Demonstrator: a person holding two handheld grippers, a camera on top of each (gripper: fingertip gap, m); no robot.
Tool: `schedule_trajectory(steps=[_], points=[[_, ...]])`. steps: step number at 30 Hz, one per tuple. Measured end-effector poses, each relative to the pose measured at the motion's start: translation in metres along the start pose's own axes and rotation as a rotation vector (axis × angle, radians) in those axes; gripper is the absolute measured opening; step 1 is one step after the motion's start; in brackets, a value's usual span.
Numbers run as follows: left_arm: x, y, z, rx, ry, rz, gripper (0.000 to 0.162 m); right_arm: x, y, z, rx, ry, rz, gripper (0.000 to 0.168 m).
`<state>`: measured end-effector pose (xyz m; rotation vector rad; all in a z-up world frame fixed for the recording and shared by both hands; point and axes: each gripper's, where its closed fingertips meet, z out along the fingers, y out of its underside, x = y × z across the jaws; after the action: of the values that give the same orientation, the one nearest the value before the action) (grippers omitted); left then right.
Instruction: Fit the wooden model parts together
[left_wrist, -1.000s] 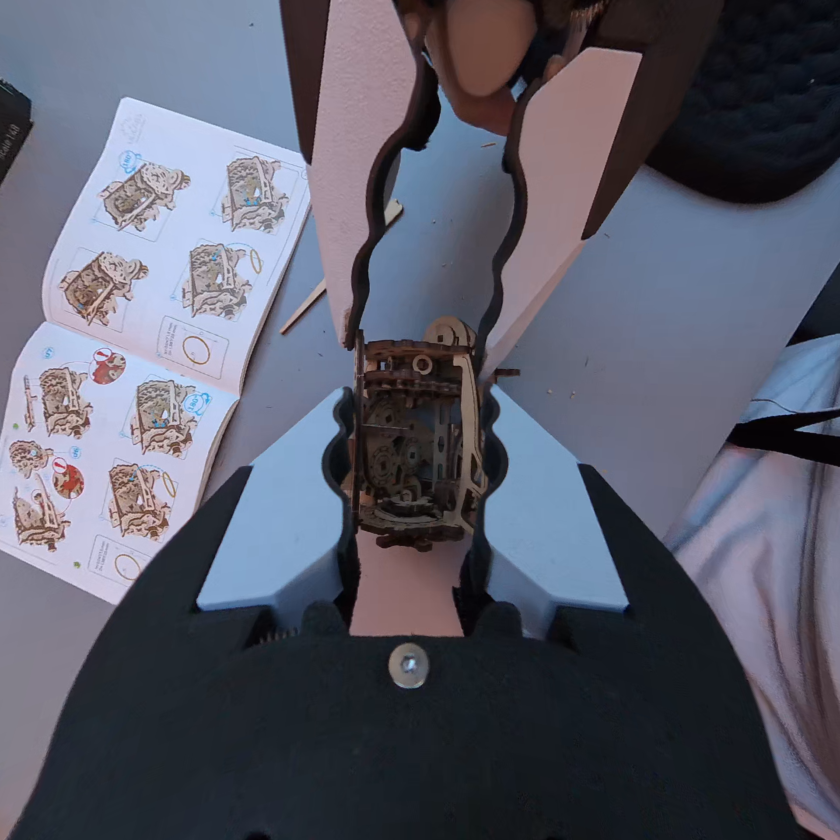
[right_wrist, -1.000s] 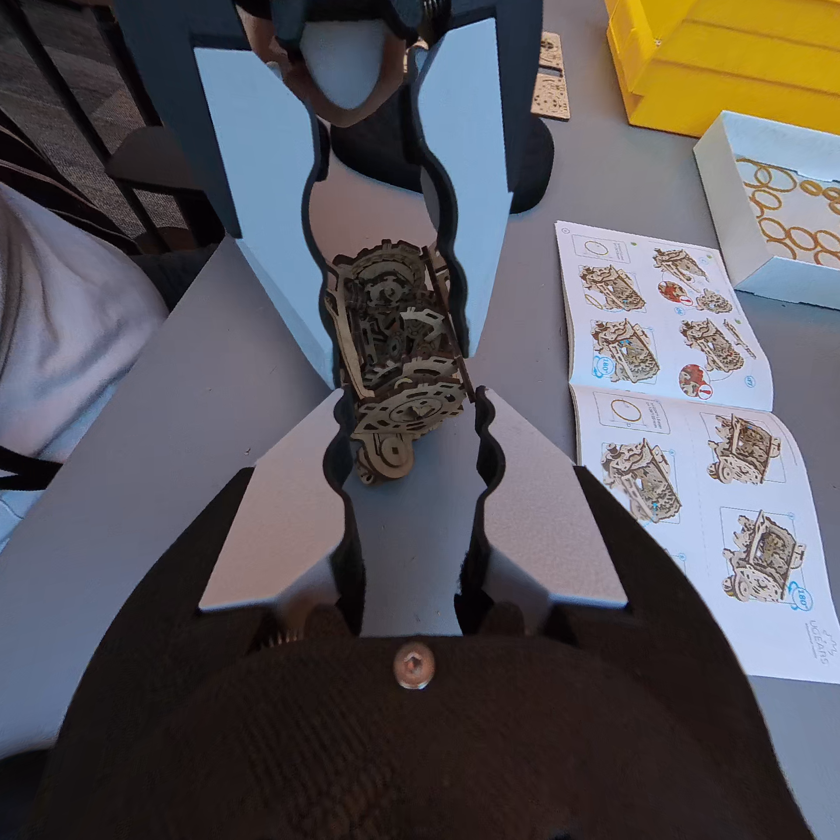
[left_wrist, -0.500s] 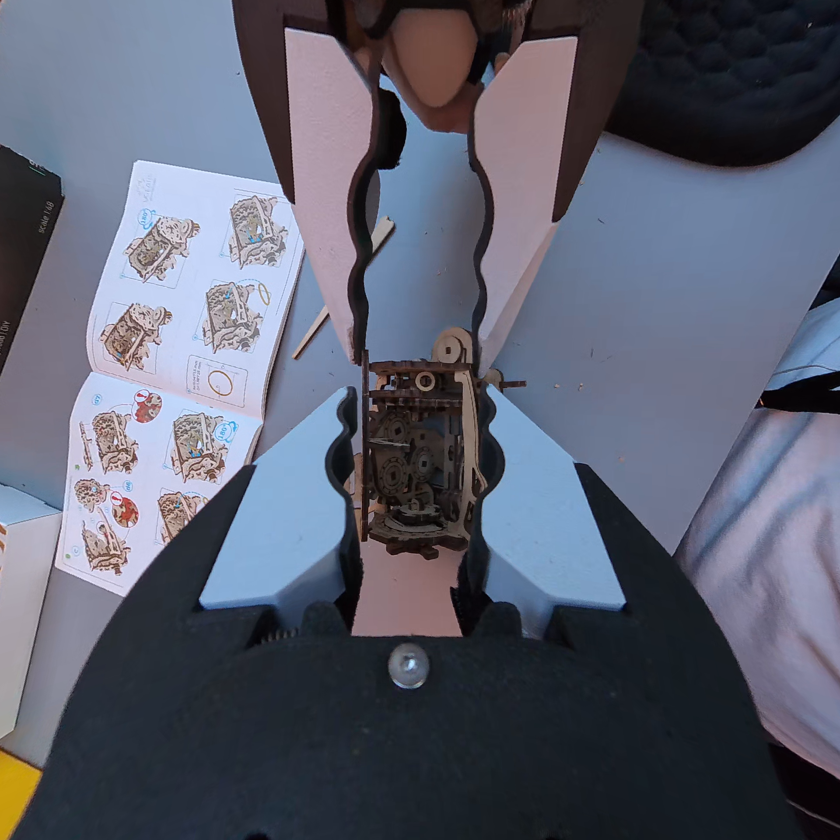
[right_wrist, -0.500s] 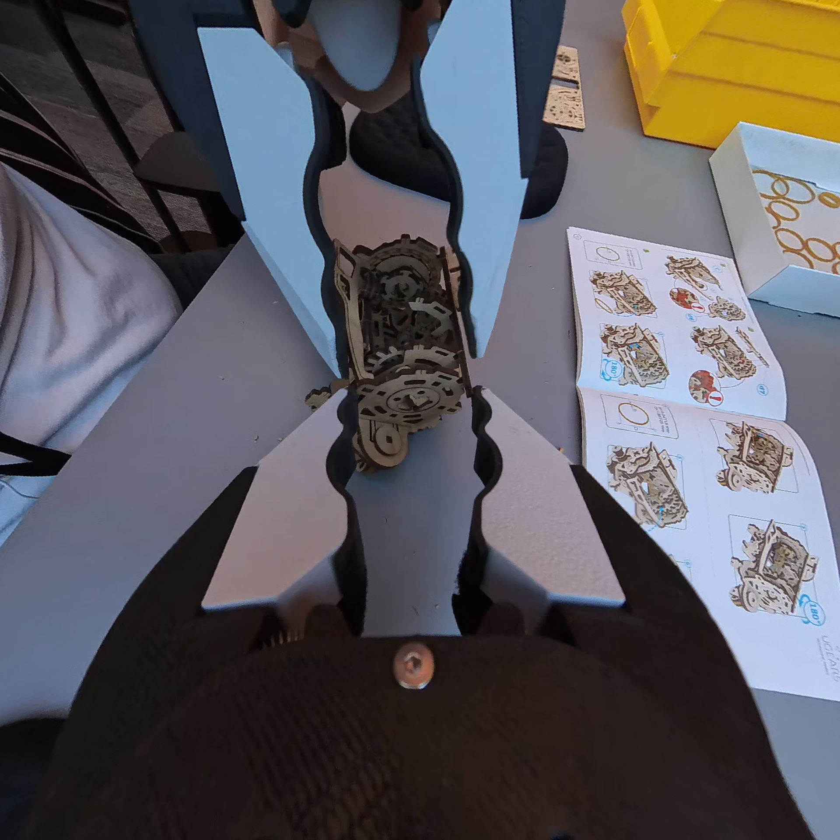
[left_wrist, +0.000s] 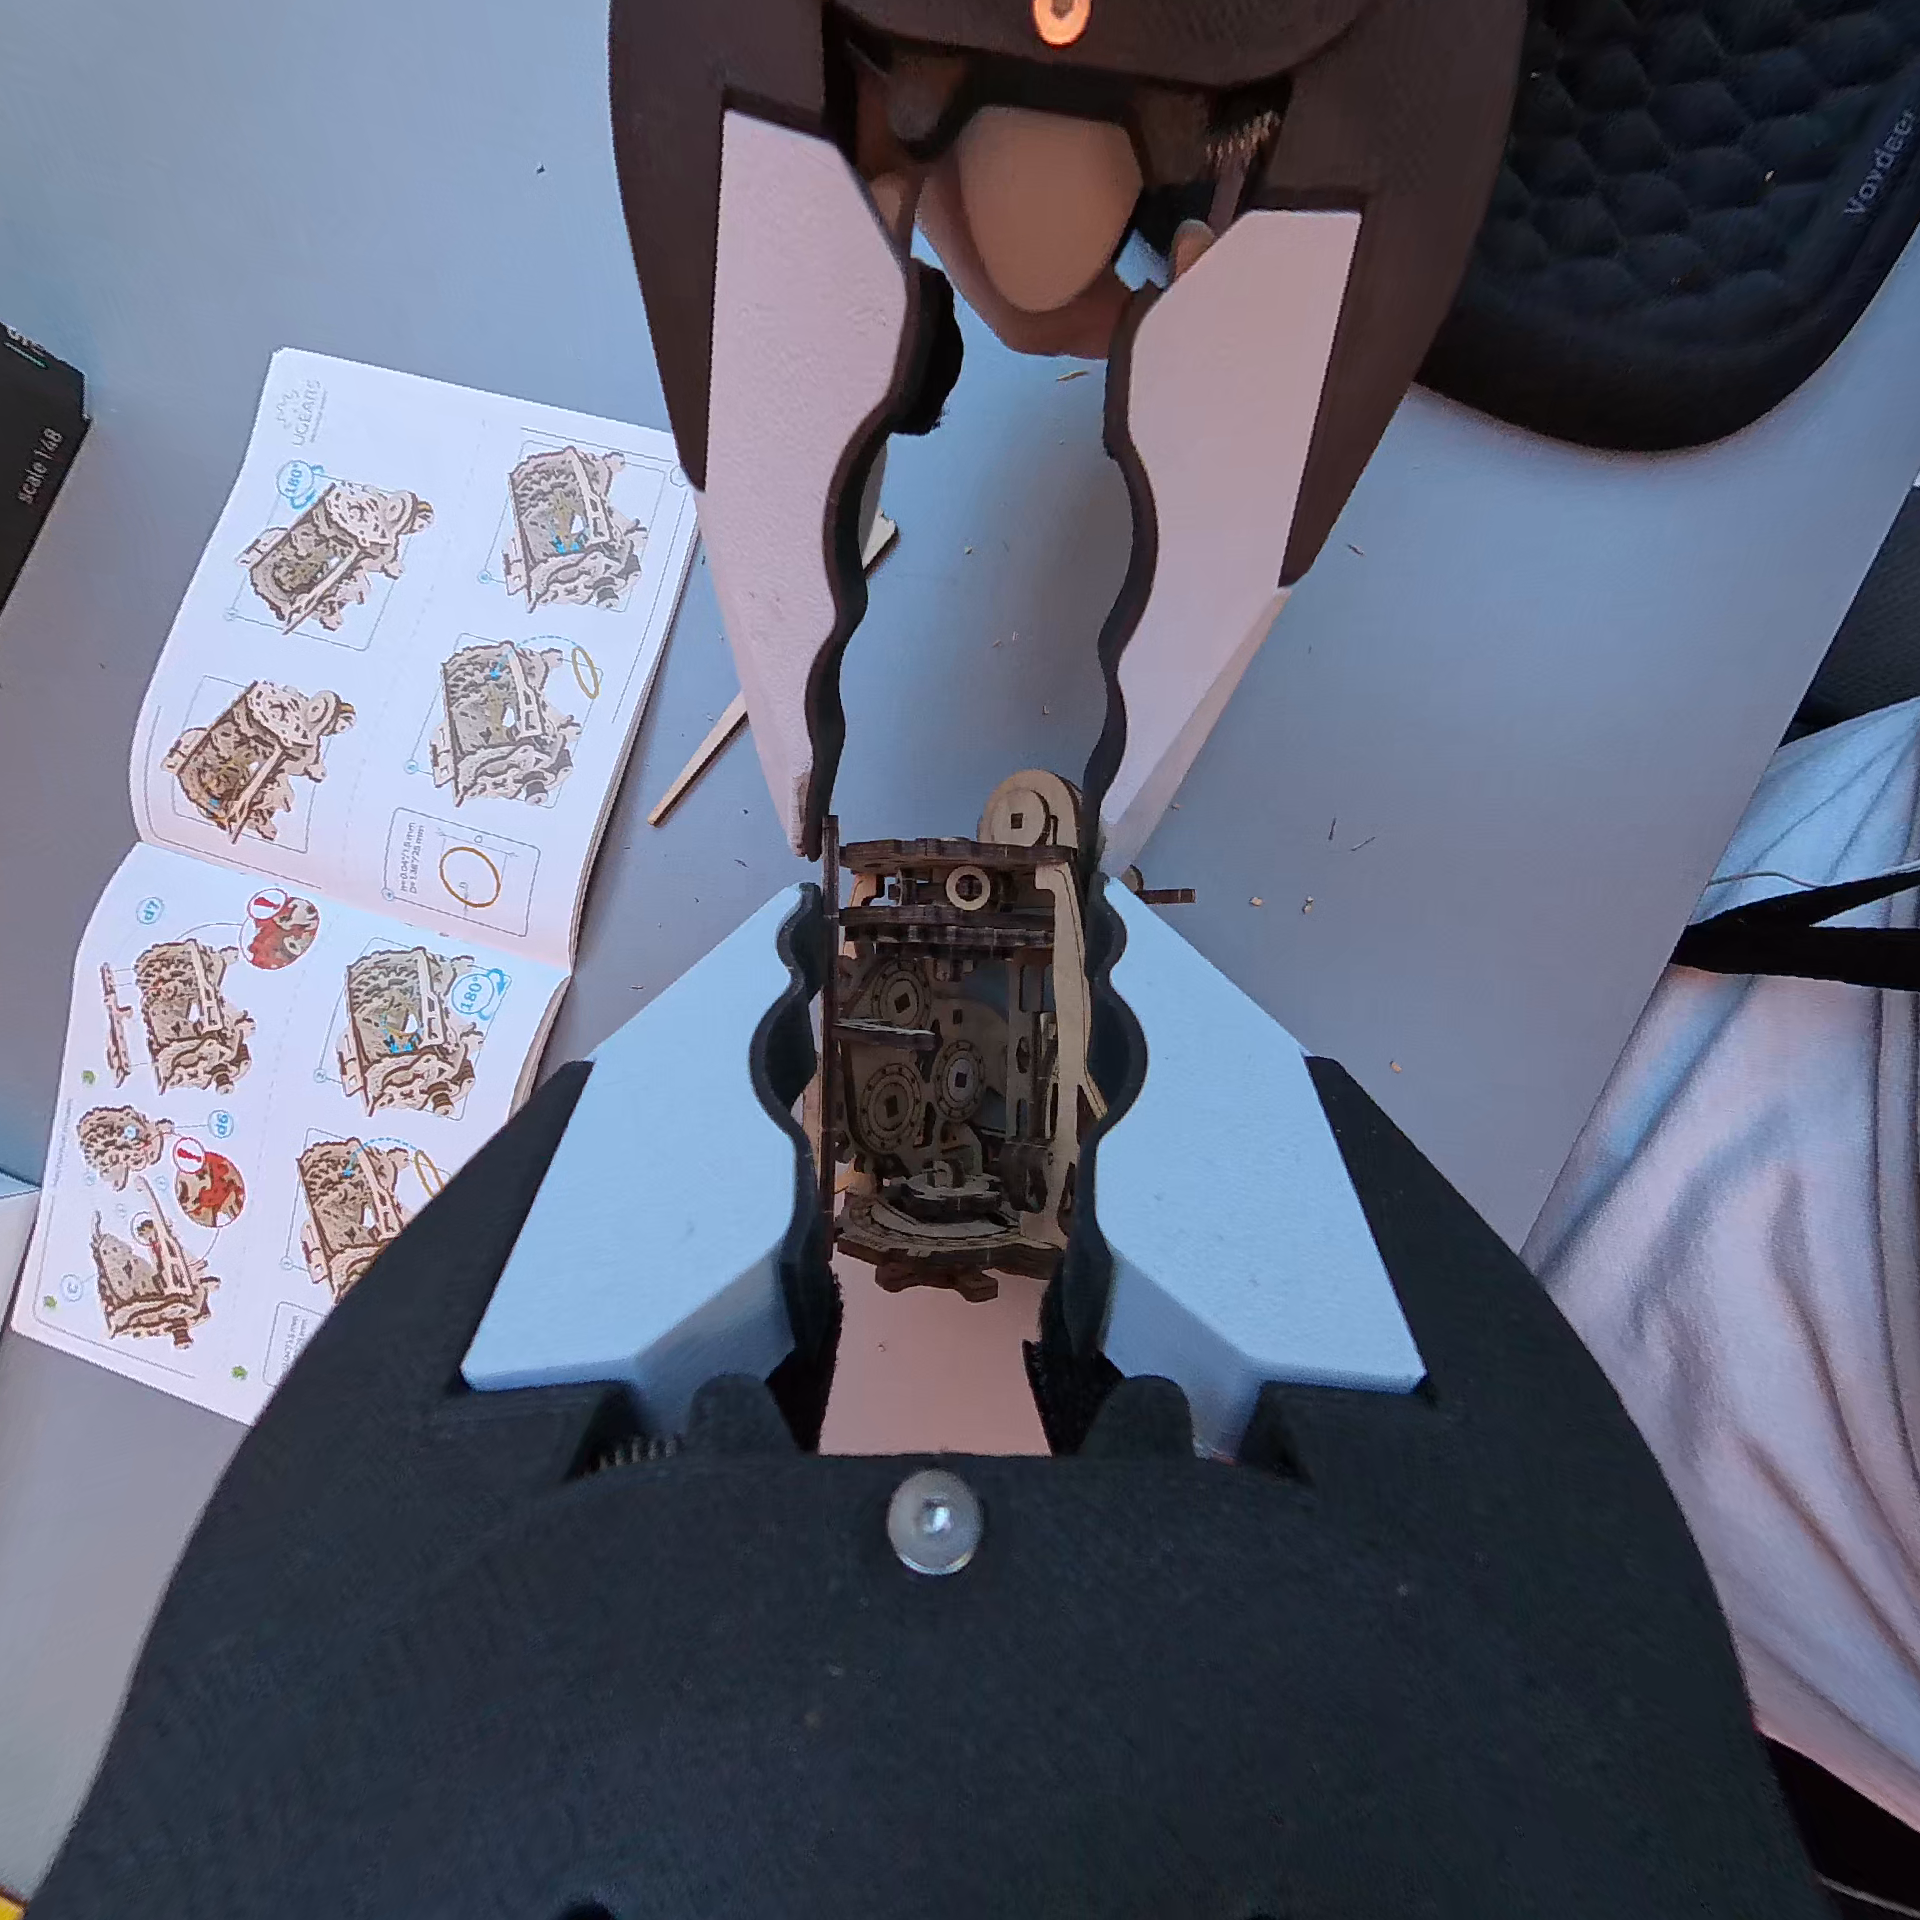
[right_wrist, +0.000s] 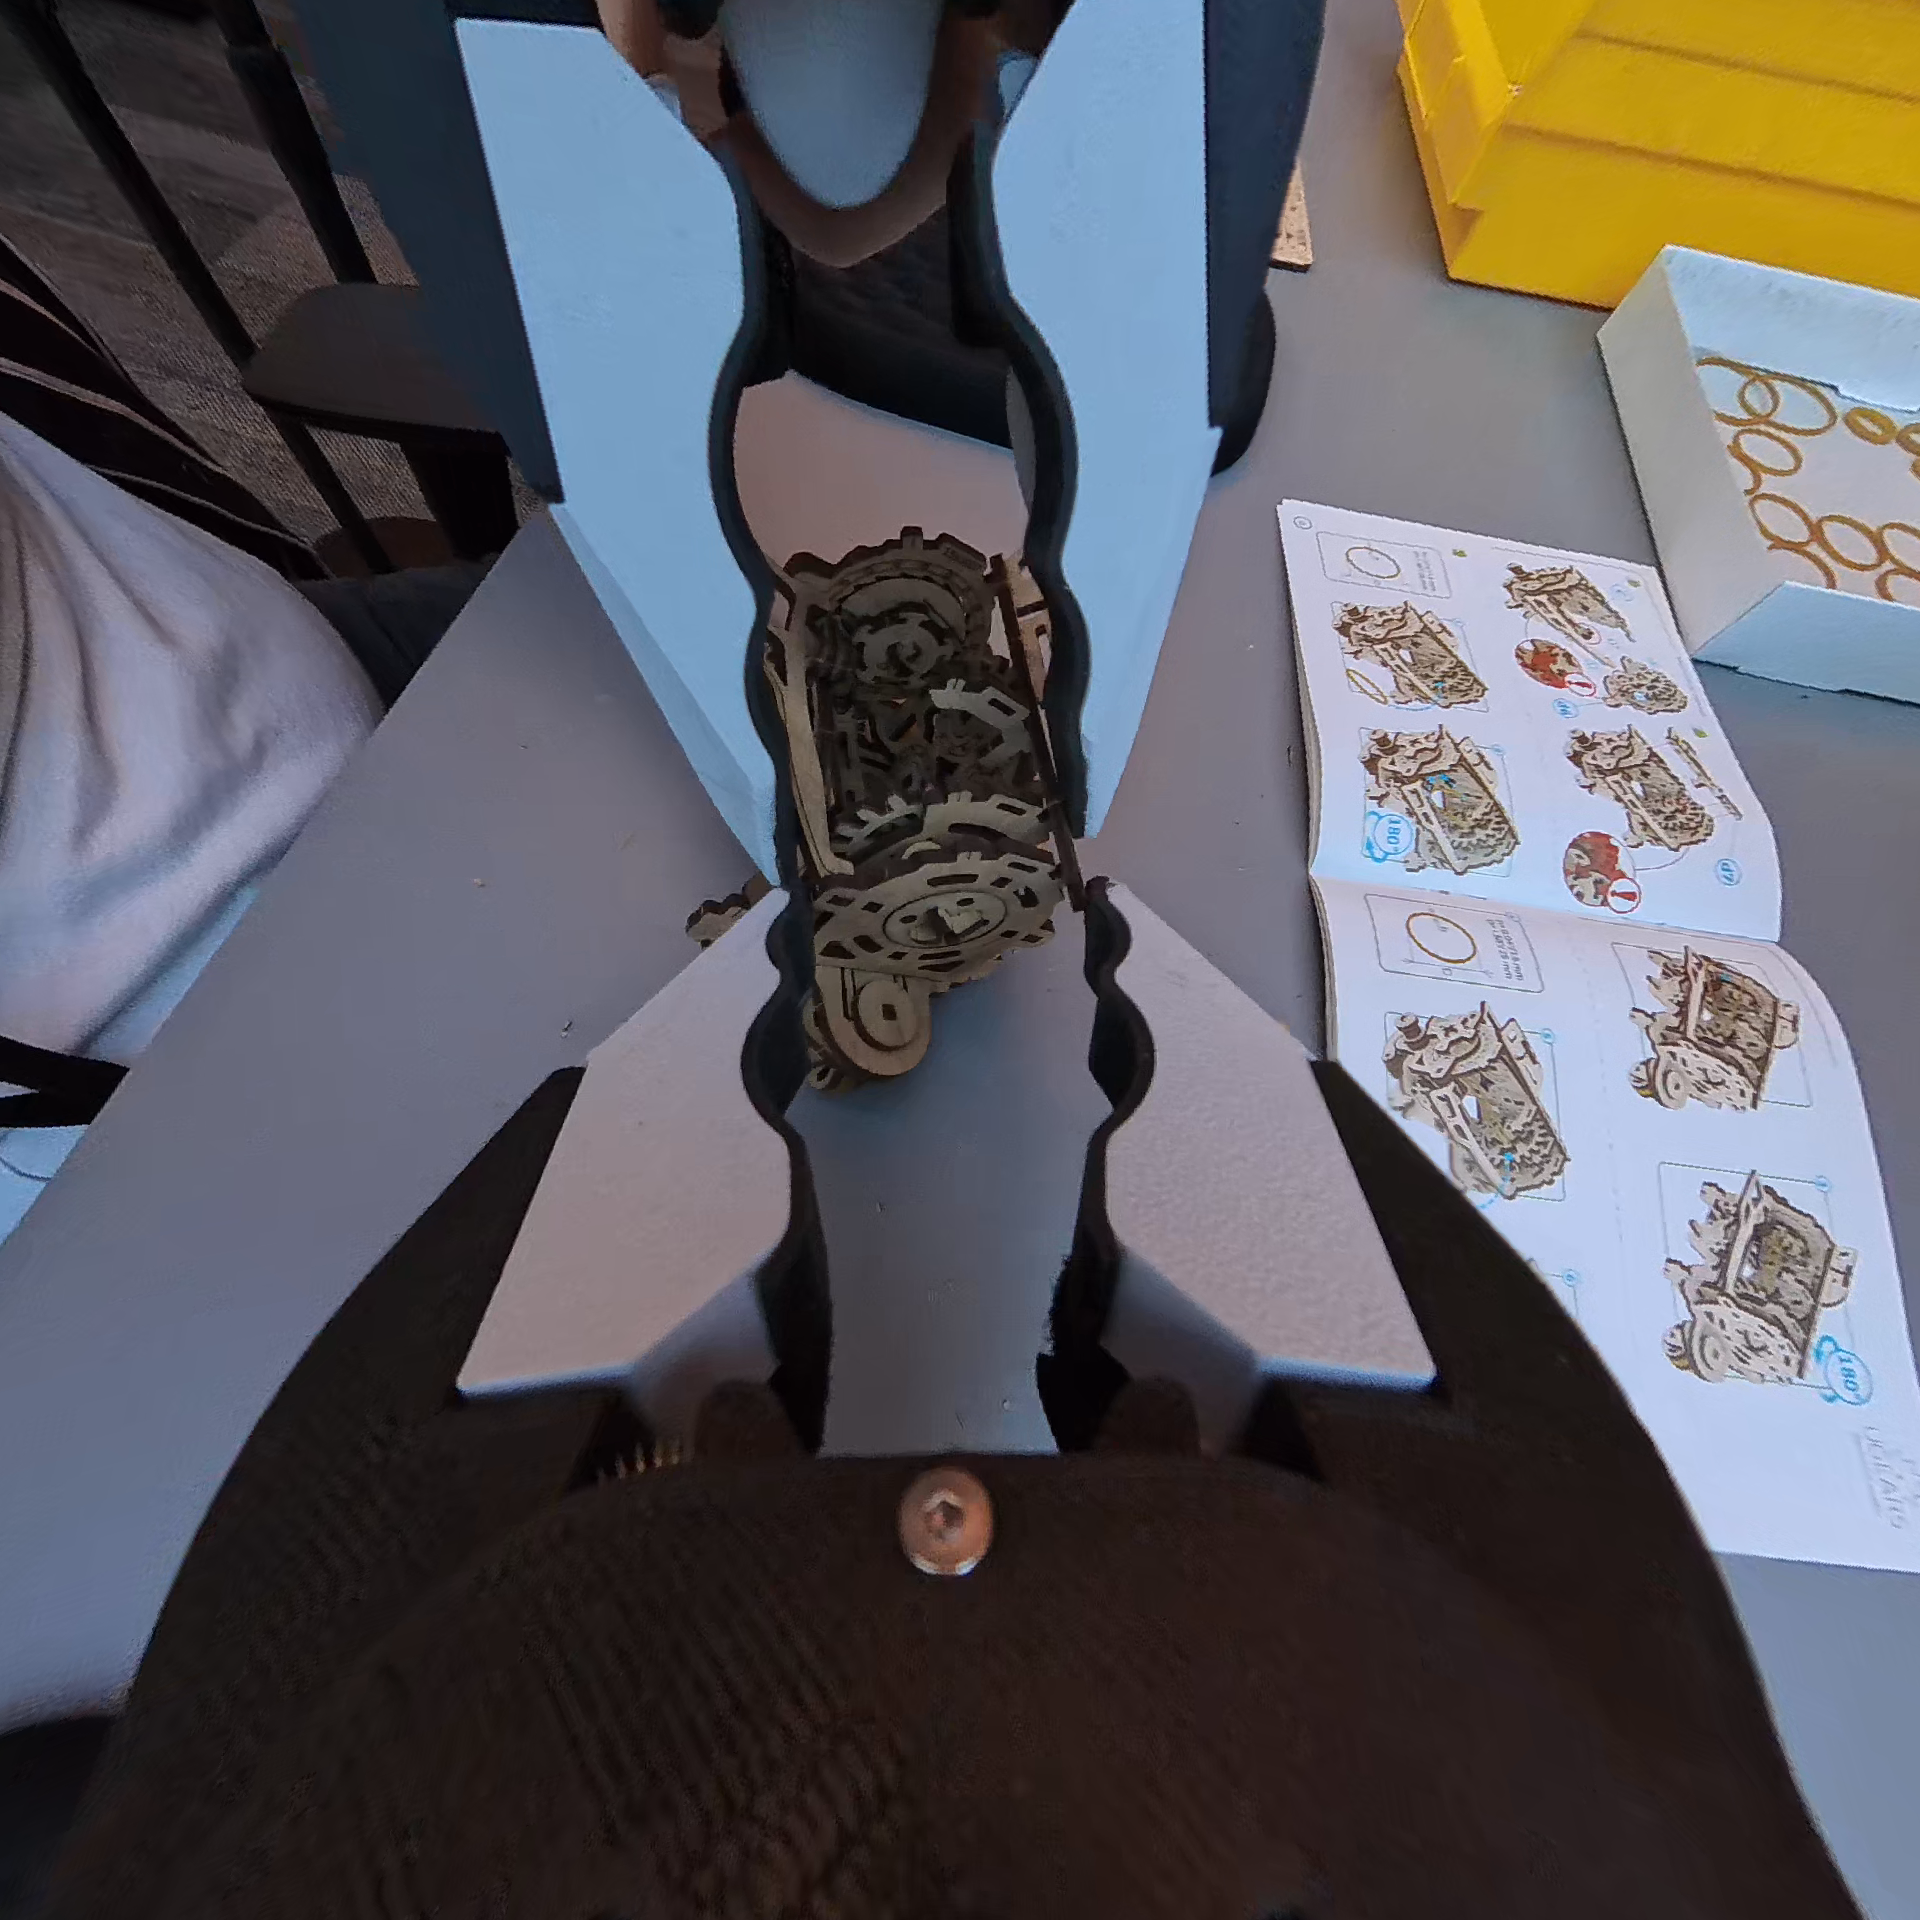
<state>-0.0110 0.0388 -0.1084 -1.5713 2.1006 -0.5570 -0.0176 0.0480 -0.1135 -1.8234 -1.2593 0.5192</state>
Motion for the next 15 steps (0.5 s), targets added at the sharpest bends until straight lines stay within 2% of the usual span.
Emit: schedule_trajectory(steps=[15], points=[[0.0042, 0.0015, 0.0005, -0.038, -0.027, 0.055, 0.05, -0.003, -0.0002, -0.0017, -0.056, 0.044, -0.094, 0.05]])
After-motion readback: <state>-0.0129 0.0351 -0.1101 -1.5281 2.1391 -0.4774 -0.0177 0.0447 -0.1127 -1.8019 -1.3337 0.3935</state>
